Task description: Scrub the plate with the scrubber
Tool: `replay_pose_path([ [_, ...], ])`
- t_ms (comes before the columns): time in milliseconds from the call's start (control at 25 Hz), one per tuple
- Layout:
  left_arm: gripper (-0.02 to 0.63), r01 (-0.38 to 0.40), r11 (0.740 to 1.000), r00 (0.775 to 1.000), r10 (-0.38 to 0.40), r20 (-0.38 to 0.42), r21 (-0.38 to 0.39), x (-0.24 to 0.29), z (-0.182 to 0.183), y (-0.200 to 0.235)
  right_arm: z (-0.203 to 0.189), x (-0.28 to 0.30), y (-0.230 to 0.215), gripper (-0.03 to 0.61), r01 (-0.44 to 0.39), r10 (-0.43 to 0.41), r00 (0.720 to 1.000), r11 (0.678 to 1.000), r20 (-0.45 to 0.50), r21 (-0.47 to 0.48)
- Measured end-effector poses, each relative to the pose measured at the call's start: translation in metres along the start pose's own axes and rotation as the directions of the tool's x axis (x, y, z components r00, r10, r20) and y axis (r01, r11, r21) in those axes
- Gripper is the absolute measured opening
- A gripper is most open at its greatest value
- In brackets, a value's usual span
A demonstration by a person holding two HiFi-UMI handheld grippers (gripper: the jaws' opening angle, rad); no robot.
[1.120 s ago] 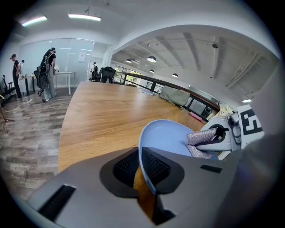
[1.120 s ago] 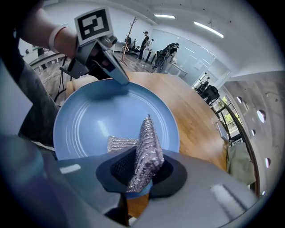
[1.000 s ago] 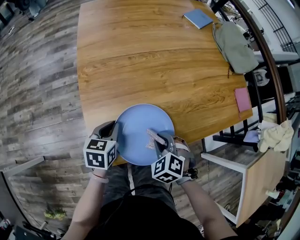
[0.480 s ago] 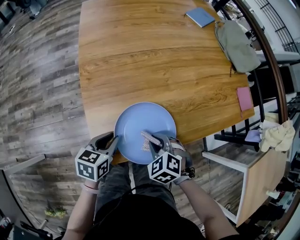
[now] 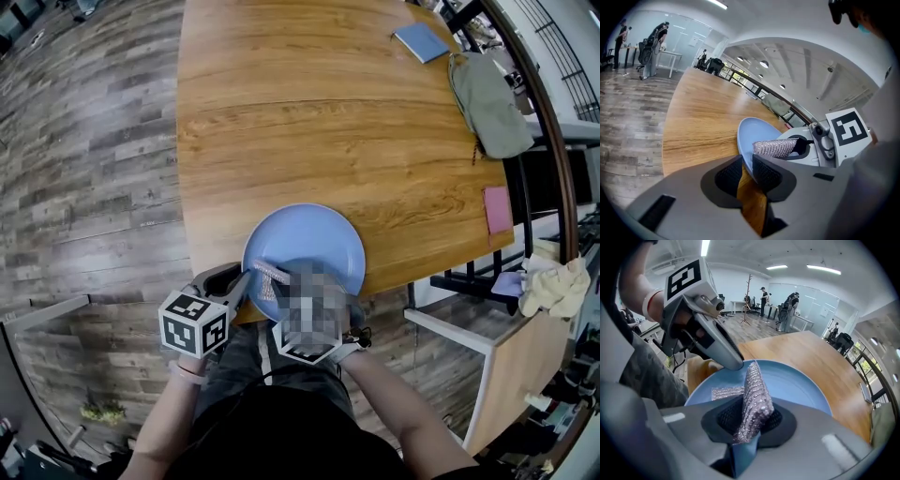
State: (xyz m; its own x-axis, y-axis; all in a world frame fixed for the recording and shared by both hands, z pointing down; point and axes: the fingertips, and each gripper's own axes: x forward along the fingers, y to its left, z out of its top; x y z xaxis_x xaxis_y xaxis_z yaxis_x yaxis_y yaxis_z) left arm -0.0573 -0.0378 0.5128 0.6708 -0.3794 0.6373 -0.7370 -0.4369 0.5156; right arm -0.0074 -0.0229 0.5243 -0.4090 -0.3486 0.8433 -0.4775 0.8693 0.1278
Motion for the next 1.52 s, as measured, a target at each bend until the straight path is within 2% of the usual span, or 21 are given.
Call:
replay_pose_path([
  [240,0.064,-0.004,1.000,1.000,0.004,0.002,-0.003,0.001,0.000,-0.001,0.021,0.017,-0.024,0.067,0.044,-0.043,0.999,0.998,0.029,-0.045],
  [480,0.061,-0.042,0.999,0.998,0.042,0.048,-0.011,0.006,0.013,0.005,0.034,0.030,-0.060,0.067,0.095,-0.094,0.994,0.995,0.053,-0.014],
  [720,0.063,-0.067,0.998,0.996,0.067,0.058,-0.010,0.013,0.030,0.014,0.039,0.039,-0.107,0.067,0.183,-0.181,0.983,0.980,0.034,-0.073],
  [880,0.063,-0.084,0.996,0.994,0.085,0.067,-0.020,0.014,0.031,0.015,0.026,0.036,-0.137,0.066,0.232,-0.232,0.973,0.968,0.012,-0.092],
  [1120,0.063,-0.098,0.995,0.993,0.099,0.068,-0.023,0.013,0.031,0.016,-0.002,0.022,-0.167,0.064,0.285,-0.289,0.956,0.956,-0.044,-0.072],
  [1520,0.061,-0.119,0.992,0.990,0.121,0.069,-0.030,0.013,0.031,0.017,-0.045,-0.002,-0.175,0.060,0.332,-0.329,0.936,0.943,-0.125,0.004],
])
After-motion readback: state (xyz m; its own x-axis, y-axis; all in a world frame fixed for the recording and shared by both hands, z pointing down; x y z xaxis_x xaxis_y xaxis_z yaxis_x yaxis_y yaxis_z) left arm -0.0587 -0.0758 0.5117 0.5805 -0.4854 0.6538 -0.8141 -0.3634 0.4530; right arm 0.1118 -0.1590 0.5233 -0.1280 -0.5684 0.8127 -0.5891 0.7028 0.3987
